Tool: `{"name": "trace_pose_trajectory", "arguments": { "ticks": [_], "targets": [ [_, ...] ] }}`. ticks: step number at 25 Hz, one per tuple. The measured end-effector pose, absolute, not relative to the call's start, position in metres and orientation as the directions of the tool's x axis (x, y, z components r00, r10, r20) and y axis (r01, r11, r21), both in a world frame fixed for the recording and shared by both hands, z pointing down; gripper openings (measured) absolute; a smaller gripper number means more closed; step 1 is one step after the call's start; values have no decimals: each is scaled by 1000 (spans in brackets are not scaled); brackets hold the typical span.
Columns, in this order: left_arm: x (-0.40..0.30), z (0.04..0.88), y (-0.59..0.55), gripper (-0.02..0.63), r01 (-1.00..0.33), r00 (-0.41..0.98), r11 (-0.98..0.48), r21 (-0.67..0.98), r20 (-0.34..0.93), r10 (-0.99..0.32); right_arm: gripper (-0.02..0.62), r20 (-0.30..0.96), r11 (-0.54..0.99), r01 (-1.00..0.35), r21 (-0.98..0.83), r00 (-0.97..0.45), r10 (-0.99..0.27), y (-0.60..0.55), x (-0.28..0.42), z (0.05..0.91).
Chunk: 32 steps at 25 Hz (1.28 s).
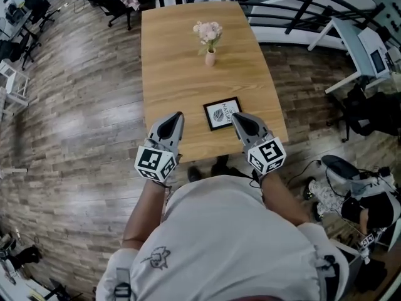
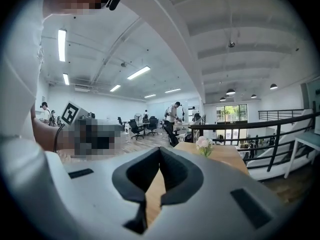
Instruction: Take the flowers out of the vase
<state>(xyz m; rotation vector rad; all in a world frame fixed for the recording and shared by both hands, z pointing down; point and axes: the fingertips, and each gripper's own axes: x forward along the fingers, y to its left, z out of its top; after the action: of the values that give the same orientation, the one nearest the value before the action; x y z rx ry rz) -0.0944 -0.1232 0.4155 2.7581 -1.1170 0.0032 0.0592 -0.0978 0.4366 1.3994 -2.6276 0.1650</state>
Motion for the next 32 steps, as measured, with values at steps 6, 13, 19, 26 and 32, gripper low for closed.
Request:
{"name": "trace_pose_trajectory", "arguments": {
  "ticks": [6, 13, 19, 26, 32],
  "targets": [
    [-85, 427, -147, 3, -700, 713, -696, 163, 99, -694, 6, 213, 545, -836, -58, -544, -812, -130, 78, 451],
    [-53, 430, -192, 3, -715, 698, -679, 165, 113, -708, 6, 236, 560, -827, -62, -557, -796, -186, 113, 459],
    [-33, 448, -234, 3, -728, 685, -663, 174, 148, -714, 25, 281, 578, -812, -82, -576, -768, -238, 133, 480],
    [-21, 477, -295, 4, -748, 664, -641, 174, 185, -724, 84, 339, 595, -796, -111, -593, -730, -305, 142, 514],
    [-19, 503, -340, 3, -762, 647, -622, 178, 217, -731, 143, 381, 609, -784, -119, -603, -701, -365, 134, 546]
  ]
}}
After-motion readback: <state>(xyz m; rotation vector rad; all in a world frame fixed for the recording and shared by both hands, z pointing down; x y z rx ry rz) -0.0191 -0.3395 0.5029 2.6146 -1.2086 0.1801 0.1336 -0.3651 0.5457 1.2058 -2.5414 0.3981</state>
